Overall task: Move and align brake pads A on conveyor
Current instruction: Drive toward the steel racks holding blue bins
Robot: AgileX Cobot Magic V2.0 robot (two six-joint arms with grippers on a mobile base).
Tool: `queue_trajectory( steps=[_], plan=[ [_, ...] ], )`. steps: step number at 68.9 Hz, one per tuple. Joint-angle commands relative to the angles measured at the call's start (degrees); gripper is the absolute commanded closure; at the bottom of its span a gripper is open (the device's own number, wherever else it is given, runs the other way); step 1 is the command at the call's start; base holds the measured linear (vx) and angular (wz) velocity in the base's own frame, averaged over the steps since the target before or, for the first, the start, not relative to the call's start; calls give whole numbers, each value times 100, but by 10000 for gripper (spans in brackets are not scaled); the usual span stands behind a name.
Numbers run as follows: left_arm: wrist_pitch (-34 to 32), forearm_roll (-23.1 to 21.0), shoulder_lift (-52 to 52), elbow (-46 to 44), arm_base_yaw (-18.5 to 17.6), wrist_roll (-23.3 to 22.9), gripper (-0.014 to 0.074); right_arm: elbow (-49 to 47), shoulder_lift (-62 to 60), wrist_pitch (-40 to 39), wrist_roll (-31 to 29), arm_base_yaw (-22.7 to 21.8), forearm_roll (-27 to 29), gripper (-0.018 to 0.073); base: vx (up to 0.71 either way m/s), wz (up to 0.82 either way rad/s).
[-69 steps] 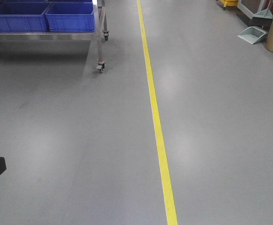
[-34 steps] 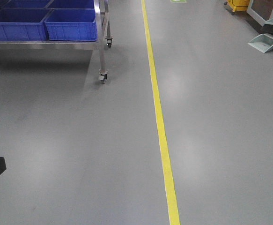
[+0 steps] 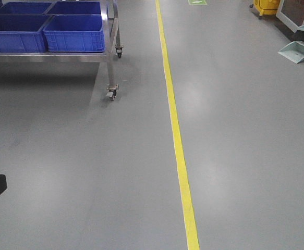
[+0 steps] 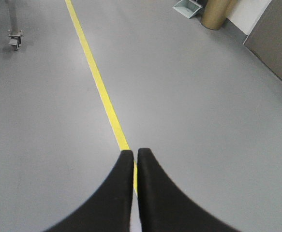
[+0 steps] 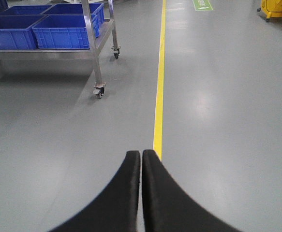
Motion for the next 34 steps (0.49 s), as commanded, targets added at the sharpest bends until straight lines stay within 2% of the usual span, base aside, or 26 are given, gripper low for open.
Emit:
queue_trajectory(
  steps=[1,34],
  plan=[
    [-378,45,0,-149,-36,-40,603,-144,28,-432,-65,-27,-71,568,6,0],
    [-378,45,0,-149,-36,-40,603,-144,28,-432,-65,-27,-71,568,0,0]
  ],
)
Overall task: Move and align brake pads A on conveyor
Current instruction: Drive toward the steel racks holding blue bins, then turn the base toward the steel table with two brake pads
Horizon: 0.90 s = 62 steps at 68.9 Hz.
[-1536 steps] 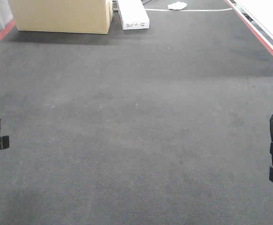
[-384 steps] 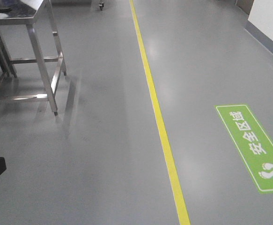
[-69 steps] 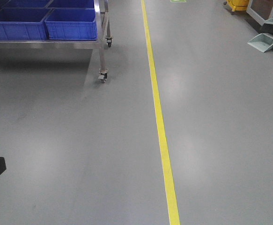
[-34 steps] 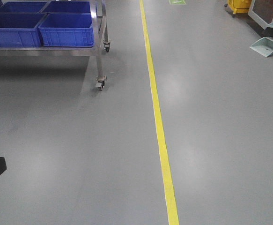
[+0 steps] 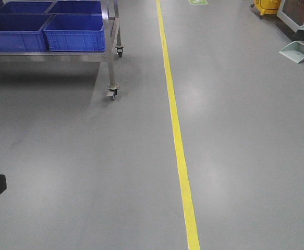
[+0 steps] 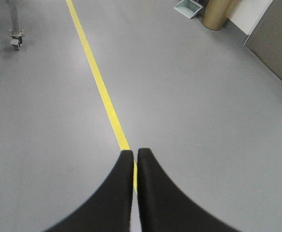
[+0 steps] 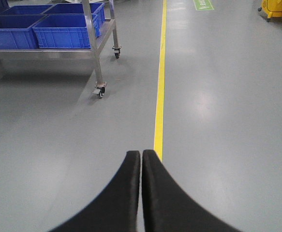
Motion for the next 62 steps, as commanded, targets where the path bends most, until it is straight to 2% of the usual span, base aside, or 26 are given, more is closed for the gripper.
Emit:
queue_trajectory(
  steps=[1,30,62],
  plan=[
    [-378,45,0,-149,-36,-40,603,-144,28,-432,-65,-27,-71,568,0,1],
    [-378,45,0,-149,-36,-40,603,-144,28,-432,-65,-27,-71,568,-1,15],
    [-378,45,0,-149,-36,-40,603,-144,28,-432,-65,-27,-71,568,-10,63]
  ],
)
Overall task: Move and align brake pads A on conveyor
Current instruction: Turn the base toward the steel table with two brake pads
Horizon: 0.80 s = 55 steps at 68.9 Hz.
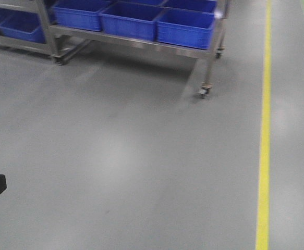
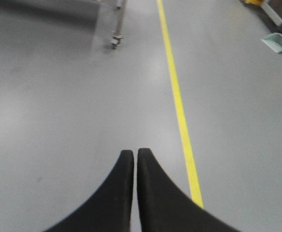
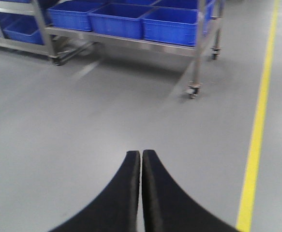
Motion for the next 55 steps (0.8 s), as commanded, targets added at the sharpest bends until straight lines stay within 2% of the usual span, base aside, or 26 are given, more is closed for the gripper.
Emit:
queue_trajectory(
  steps=[1,55],
  plan=[
    [-378,45,0,-149,-36,-40,603,-144,28,-432,-65,-27,-71,568,-14,61],
    [-378,45,0,-149,-36,-40,603,-144,28,-432,-65,-27,-71,568,-10,65]
  ],
)
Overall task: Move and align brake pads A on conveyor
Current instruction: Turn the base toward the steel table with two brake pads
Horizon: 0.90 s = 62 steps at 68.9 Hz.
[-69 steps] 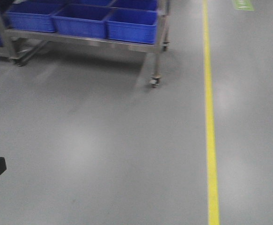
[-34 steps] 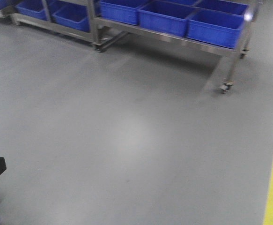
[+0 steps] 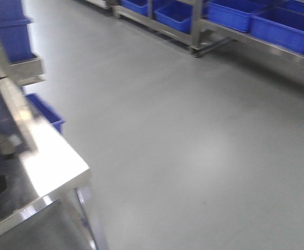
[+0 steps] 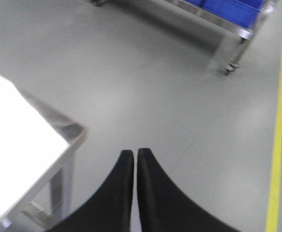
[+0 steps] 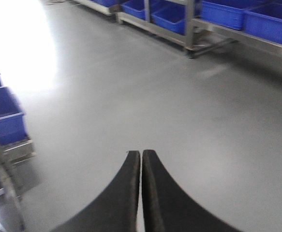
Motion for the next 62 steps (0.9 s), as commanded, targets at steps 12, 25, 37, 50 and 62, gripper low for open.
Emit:
queue_trajectory(
  steps=[12,25,37,50,62],
  plan=[
    [-378,45,0,-149,-36,-40,603,-144,28,-432,-65,-27,-71,568,-2,71],
    [-378,45,0,-149,-36,-40,603,-144,28,-432,-65,-27,-71,568,1,58],
    [-378,45,0,-149,-36,-40,603,-144,28,-432,-65,-27,-71,568,6,46],
    [-378,45,0,-149,-36,-40,603,-144,28,-432,-65,-27,-71,568,12,43],
    [-378,45,0,-149,-36,-40,603,-144,28,-432,-65,-27,-71,568,13,49]
  ],
)
